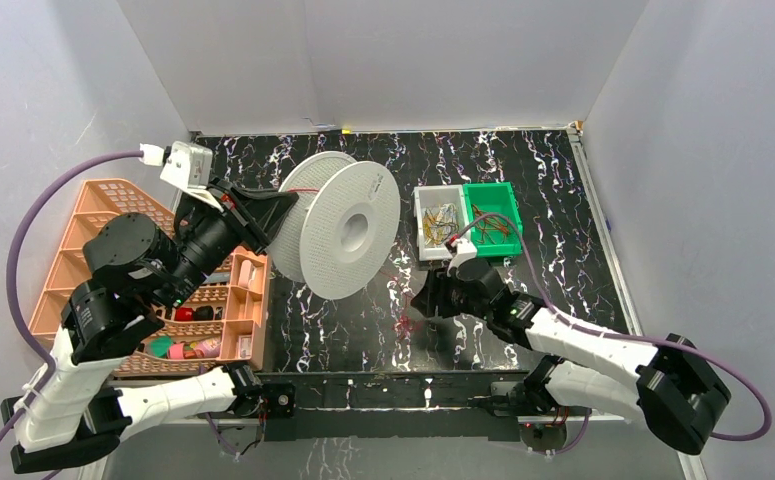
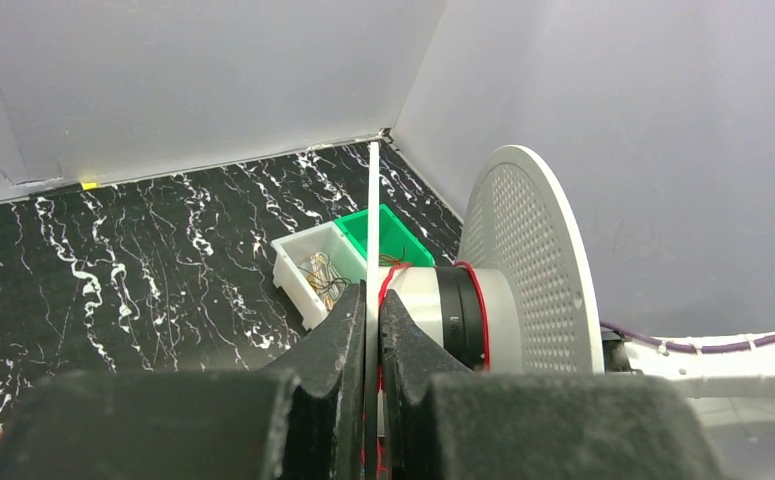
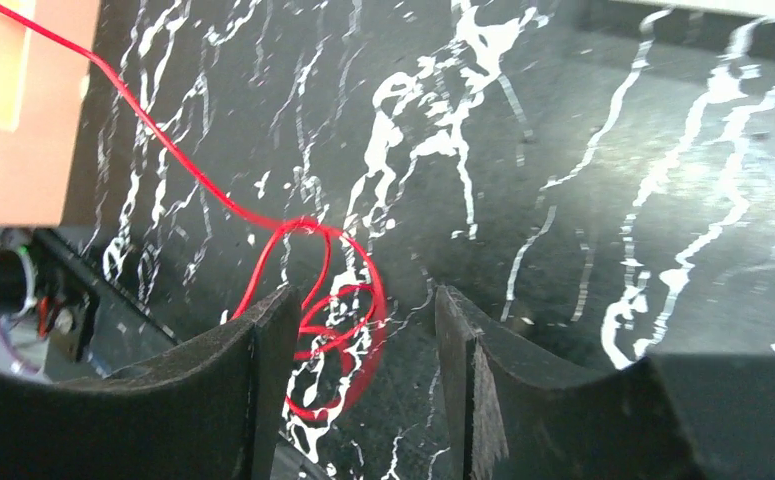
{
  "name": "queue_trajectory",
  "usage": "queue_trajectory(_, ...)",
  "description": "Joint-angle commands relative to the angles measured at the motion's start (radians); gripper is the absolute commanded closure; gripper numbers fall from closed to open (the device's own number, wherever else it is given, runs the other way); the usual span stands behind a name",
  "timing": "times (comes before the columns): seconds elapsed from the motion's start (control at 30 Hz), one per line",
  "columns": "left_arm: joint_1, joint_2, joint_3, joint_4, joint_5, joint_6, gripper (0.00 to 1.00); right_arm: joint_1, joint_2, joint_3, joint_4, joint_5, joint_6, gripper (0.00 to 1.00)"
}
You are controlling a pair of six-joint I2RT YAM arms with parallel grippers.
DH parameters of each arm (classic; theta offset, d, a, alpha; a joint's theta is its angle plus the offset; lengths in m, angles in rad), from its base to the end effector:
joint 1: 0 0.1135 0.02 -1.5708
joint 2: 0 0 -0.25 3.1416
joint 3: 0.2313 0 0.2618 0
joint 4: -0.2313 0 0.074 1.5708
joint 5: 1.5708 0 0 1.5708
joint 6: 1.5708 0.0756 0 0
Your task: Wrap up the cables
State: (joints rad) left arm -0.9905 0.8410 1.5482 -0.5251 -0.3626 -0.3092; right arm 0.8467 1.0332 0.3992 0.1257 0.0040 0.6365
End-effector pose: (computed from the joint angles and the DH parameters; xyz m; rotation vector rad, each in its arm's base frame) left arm 0.1048 -0.1110 0.5372 0.1795 1.4405 -0.8233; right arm 0.1748 0.1972 0.1528 -0.2289 2.1952 0.8727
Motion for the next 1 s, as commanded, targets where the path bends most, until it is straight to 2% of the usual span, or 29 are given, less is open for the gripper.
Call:
queue_trajectory(0.0, -0.004, -0.007, 0.058, 0.103, -0.022, -0.002, 1.00, 0.006, -0.038, 0.107, -0.171, 0.185, -0.008, 0.39)
queue_trajectory(0.17, -0.004, 0.000, 0.062, 0.103, -0.026, 0.003, 1.00, 0.006, -0.060, 0.159, -0.219, 0.216, -0.043, 0.35)
queue_trajectory(0.37, -0.004, 0.021, 0.074, 0.098, -0.001, 0.004, 1.00, 0.006, -0.105, 0.191, -0.146, 0.122, -0.121, 0.29)
queue_trajectory(0.6, -0.004, 0.032, 0.079, 0.093, 0.012, -0.008, 1.00, 0.006, -0.063, 0.223, 0.046, -0.029, -0.214, 0.20)
queue_trajectory(0.83, -0.004, 0.035, 0.081, 0.093, 0.019, -0.020, 1.00, 0.004, 0.098, 0.207, 0.354, -0.128, -0.255, 0.20)
queue_trajectory(0.97, -0.004, 0.031, 0.077, 0.093, 0.017, -0.024, 1.00, 0.005, 0.220, 0.239, 0.456, -0.149, -0.255, 0.21)
